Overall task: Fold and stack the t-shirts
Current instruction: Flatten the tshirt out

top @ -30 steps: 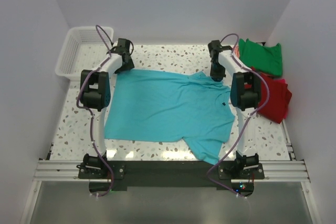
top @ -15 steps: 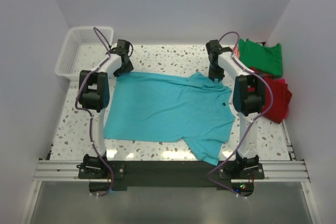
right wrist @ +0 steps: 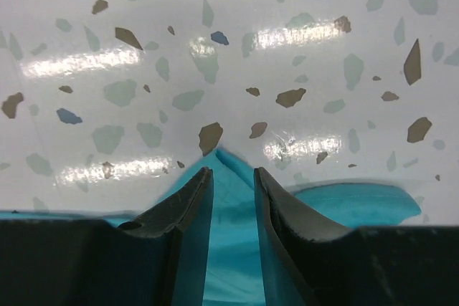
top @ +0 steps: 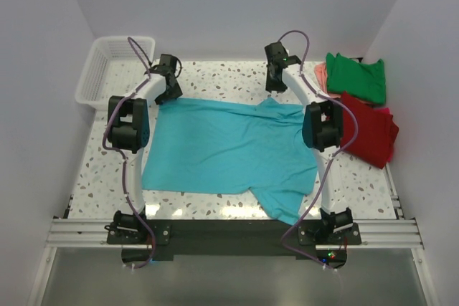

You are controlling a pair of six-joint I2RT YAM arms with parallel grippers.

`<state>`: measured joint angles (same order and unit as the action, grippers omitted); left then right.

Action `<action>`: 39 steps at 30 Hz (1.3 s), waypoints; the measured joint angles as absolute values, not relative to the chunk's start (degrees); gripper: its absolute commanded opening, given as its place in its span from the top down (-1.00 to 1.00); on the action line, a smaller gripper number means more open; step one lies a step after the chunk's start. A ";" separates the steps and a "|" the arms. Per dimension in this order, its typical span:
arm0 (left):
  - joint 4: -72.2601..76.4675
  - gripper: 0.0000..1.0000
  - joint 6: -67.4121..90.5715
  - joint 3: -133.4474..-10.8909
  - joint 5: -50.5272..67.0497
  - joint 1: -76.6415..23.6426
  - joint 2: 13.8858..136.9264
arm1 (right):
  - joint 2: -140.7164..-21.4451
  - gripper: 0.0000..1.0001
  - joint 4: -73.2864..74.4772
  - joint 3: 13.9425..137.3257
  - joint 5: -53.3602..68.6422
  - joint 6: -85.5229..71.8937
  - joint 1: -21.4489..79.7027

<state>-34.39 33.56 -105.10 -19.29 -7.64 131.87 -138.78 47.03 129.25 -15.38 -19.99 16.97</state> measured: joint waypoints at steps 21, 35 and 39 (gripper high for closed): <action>-34.41 -0.29 33.41 -105.10 -19.11 -7.62 131.87 | -140.66 0.35 46.52 123.61 -13.67 -20.36 16.86; -34.50 -0.29 33.36 -105.10 -19.09 -7.62 131.85 | -146.23 0.26 38.94 131.31 -8.51 -17.91 16.82; -34.70 -0.29 33.34 -105.10 -19.00 -7.62 131.76 | -146.91 0.21 33.82 131.13 -3.46 -16.62 16.73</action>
